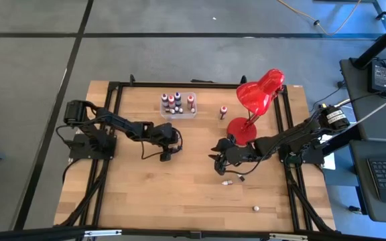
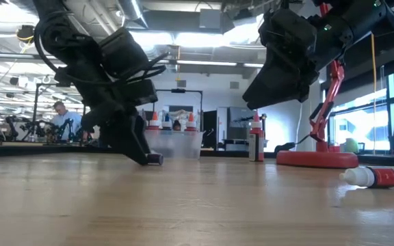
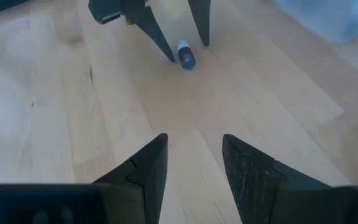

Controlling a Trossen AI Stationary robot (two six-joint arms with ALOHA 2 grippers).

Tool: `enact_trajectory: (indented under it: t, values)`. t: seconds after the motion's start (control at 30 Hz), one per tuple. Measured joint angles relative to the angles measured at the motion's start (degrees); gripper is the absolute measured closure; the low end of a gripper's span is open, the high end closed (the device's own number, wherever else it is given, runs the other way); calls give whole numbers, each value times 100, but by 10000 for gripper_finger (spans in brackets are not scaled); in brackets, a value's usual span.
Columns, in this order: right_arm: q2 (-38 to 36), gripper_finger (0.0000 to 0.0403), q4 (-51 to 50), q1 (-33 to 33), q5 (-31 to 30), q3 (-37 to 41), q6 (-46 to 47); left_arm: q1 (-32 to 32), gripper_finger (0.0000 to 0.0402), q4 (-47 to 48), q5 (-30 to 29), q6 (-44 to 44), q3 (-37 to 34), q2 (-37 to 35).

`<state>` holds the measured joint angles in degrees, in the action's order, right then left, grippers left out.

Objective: Pick & Place food coloring
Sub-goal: Put the small pink food coloring bottle into the transparent bin

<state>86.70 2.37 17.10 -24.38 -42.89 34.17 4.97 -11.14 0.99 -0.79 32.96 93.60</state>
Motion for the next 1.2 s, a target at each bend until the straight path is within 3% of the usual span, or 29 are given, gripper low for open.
enact_trajectory:
  t: [0.6, 1.03, 1.2]
  values:
    - [0, 247, -6, 0, -2, 0, 9, -27, 166, -257, 15, 3, -6, -9]
    - [0, 247, -7, 0, -8, -2, -25, -199, 268, -170, -17, -416, -6, -11]
    - [0, 247, -9, 0, -13, -2, -22, -199, 311, -170, -407, -556, -6, -11]
